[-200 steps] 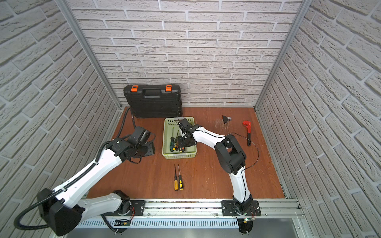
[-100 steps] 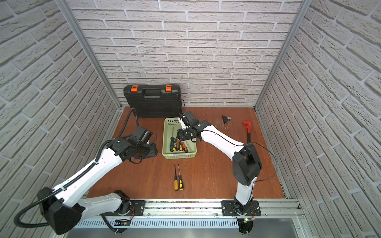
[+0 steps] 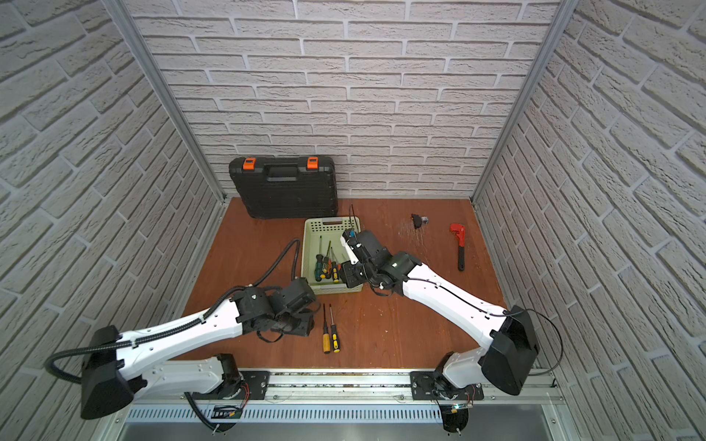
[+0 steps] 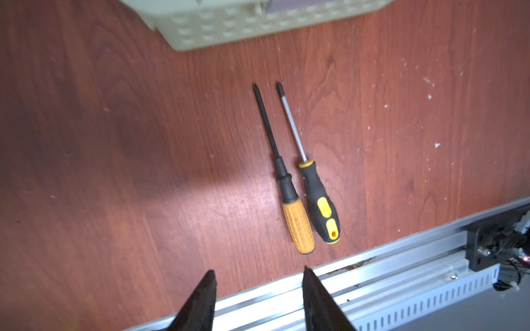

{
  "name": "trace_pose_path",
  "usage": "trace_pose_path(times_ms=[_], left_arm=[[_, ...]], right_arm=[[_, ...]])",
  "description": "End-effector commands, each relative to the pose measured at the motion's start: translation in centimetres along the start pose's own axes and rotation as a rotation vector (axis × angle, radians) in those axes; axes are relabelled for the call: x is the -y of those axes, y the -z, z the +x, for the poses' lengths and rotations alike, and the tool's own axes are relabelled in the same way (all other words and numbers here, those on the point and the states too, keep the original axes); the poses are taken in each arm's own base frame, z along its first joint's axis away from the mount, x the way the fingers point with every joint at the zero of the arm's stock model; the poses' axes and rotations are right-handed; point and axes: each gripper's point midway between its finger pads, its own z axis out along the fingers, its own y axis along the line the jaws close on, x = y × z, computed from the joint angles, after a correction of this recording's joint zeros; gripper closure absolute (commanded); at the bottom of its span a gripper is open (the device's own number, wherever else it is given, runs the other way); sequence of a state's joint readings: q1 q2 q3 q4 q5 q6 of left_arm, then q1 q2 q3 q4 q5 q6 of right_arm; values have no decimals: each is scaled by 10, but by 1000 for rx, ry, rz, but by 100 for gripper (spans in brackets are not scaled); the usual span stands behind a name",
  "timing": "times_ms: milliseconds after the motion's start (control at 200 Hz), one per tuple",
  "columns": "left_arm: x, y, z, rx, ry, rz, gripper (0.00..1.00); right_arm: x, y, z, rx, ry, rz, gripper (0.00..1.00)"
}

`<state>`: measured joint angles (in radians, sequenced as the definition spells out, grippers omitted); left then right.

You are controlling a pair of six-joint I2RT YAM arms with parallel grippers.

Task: Put the screwdriver in the bin
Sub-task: Pick up the screwdriver from the bottom-center of the table.

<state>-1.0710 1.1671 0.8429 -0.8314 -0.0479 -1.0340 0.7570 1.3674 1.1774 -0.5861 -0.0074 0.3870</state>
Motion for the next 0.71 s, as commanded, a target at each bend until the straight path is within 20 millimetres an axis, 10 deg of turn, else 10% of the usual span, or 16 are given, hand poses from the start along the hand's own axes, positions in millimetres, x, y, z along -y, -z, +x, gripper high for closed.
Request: trace_pose_path(times_ms=[0,700], left_arm=[[15,-10,-1,44,54,29,51],[27,-63,13,-42,61,-32,50]], right_arm=[[3,10,2,48,-20,24,60],[13,6,26,35,-64,47,59]])
